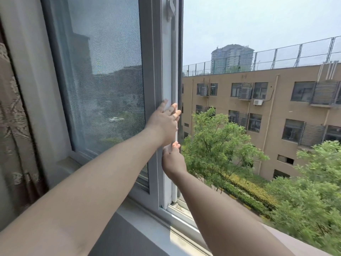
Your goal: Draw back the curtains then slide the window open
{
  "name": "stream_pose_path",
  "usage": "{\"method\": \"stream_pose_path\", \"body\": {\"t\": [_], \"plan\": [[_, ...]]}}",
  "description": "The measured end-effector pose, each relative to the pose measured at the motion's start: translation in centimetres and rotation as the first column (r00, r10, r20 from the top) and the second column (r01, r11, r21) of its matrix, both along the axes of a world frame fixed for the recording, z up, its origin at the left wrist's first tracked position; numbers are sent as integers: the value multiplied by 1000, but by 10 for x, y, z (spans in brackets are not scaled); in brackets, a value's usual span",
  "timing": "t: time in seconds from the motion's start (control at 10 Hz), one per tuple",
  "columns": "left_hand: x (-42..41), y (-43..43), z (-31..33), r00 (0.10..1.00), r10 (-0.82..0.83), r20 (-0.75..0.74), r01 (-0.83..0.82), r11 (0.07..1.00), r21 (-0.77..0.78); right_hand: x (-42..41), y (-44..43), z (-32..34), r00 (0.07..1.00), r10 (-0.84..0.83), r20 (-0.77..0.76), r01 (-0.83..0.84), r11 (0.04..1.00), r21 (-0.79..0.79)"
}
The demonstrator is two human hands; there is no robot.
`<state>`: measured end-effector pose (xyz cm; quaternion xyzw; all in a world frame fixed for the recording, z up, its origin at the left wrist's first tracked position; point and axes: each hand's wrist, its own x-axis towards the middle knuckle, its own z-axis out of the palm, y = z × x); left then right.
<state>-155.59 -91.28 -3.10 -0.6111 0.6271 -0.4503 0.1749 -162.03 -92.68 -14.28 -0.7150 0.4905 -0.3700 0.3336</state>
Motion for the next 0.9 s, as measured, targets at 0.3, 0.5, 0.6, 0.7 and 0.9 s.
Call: {"method": "stream_pose_path", "body": {"t": [0.3,0.5,0.6,0.7,0.9], "plan": [[-12,-1,-4,996,82,-33,-81,996,26,-26,-13,0,994,100,-46,-99,995,24],[-20,0,-6,989,130,-64,-127,991,41,-56,-11,-4,998,69,5,-69,997,28],[-29,5,-7,981,184,-69,-179,982,64,-74,0,-2,998,48,-37,-49,998,-34],[-37,8,-15,967,249,-57,-245,967,67,-100,15,8,992,61,-107,-72,992,-102],[-14,34,-77,905,-336,-260,321,942,-100,-196,61,51,990,-25,142,49,984,-173]]}}
